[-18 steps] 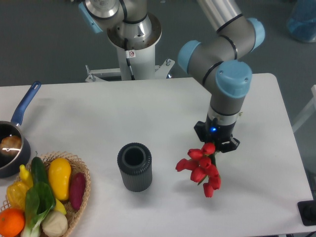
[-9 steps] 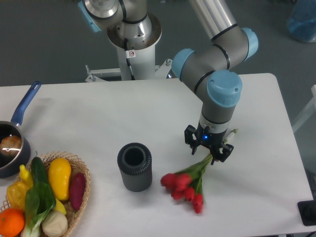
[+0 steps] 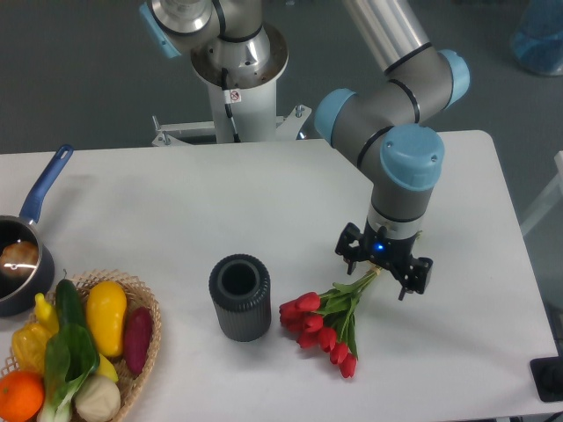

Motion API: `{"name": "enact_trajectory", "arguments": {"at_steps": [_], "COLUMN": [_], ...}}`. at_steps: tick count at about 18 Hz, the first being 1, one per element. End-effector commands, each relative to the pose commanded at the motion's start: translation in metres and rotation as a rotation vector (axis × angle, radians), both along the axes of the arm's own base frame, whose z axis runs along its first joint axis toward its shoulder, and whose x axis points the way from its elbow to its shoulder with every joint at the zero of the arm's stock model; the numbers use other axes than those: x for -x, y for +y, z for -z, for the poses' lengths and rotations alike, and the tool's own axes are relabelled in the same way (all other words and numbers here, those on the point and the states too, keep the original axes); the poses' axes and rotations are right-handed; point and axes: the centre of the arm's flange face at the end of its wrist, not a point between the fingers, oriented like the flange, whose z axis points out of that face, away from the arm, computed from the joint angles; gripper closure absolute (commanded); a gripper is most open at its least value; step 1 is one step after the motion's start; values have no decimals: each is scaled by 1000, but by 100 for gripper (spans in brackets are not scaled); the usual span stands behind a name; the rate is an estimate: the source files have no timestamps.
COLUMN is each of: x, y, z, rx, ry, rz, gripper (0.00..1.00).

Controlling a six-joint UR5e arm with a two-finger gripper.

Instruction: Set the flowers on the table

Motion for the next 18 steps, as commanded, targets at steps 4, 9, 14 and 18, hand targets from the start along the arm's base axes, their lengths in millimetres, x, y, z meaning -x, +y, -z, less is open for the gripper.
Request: {"name": "enact_trajectory", "arguments": {"at_steps": [4, 9, 14, 18], "x": [23, 39, 57, 60], "y": [-16, -21, -30, -32], "z": [15, 23, 23, 26], "rx": [8, 8, 8, 8], "ry": [0, 3, 15, 12], "rz": [7, -26, -39, -42], "gripper": [0, 0, 0, 0]}}
